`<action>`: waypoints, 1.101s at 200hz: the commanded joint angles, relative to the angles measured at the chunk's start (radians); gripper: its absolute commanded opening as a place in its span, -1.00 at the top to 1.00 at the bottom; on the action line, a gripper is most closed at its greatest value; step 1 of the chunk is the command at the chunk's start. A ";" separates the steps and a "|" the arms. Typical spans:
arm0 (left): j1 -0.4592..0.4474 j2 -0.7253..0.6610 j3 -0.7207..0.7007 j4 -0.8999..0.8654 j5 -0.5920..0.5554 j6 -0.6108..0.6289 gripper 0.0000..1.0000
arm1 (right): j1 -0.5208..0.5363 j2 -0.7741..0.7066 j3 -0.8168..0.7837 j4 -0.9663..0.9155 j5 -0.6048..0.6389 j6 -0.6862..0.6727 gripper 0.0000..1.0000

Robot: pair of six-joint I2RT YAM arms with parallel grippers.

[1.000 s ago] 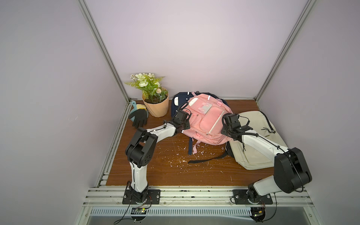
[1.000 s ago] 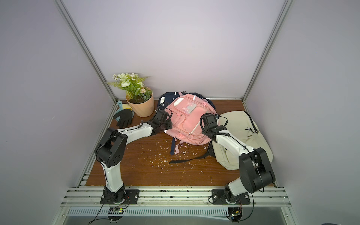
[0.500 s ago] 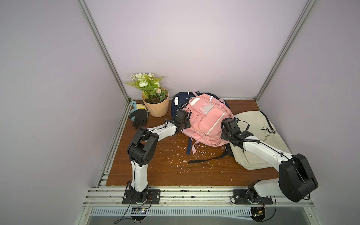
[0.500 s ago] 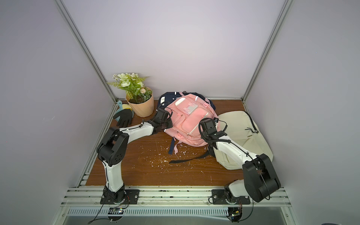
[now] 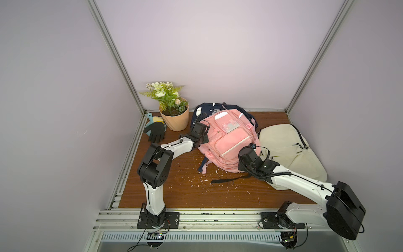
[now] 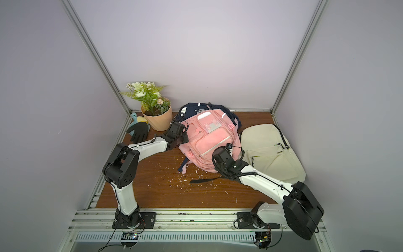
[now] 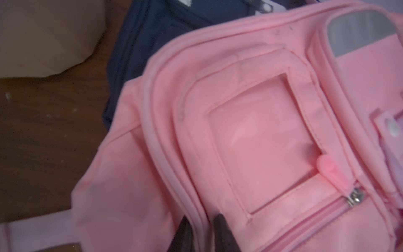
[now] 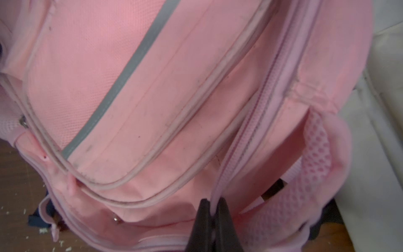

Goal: Zip up the backpack
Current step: Adjust the backpack at the center of the board, then zip the zipper on the backpack.

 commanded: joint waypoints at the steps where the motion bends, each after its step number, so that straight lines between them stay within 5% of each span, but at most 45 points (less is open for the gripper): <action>1: -0.027 -0.093 -0.057 -0.050 -0.066 0.004 0.10 | 0.032 -0.013 0.008 -0.041 -0.024 0.054 0.69; 24: -0.098 -0.189 -0.113 -0.053 -0.066 -0.010 -0.13 | 0.032 -0.059 0.022 -0.072 0.040 0.028 0.20; 44: -0.148 -0.231 -0.149 -0.025 -0.006 -0.028 -0.21 | 0.032 -0.099 0.028 -0.076 0.067 -0.001 0.11; 118: -0.180 -0.124 -0.147 0.083 0.146 -0.003 -0.21 | 0.130 -0.120 -0.035 0.180 -0.045 -0.052 0.10; 220: -0.181 -0.074 -0.142 0.124 0.211 -0.010 0.30 | 0.154 0.146 0.012 0.475 -0.110 -0.041 0.27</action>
